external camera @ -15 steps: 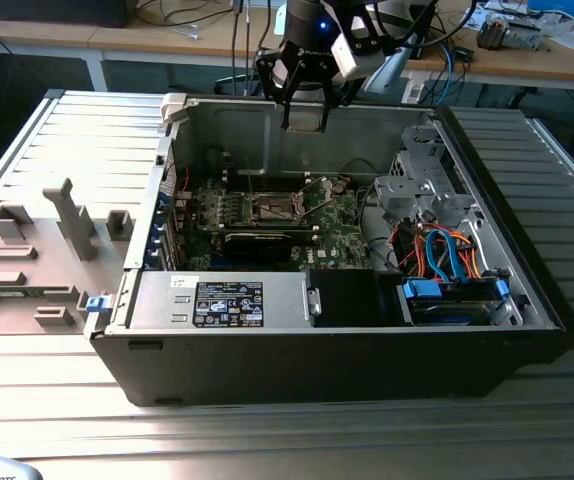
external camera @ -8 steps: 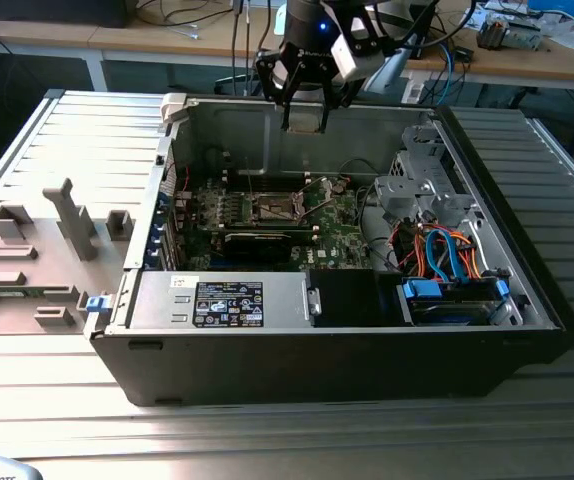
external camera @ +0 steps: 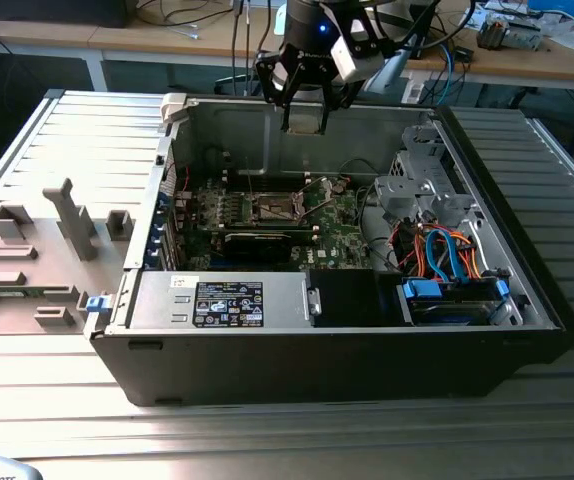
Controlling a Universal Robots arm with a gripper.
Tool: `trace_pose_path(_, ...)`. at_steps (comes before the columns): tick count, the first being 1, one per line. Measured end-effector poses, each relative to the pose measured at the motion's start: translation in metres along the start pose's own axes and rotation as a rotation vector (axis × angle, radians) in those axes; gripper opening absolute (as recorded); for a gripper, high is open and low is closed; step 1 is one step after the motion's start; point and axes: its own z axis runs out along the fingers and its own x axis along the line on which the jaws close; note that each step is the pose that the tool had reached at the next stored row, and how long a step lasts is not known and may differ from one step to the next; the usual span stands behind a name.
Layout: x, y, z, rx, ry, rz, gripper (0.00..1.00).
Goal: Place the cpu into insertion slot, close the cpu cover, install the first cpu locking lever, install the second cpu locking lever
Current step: 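Place the cpu into insertion slot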
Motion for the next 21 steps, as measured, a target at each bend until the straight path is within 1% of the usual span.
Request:
trace_pose_path(8, 0.0000, -0.0001, 0.0019, 0.0012, 0.0000, 0.000, 0.54)
trace_pose_path(18, -0.0001, -0.0002, 0.0043, 0.0076, -0.0001, 0.000, 0.54)
trace_pose_path(21, -0.0001, -0.0003, 0.0048, 0.0083, -0.0002, 0.000, 0.54)
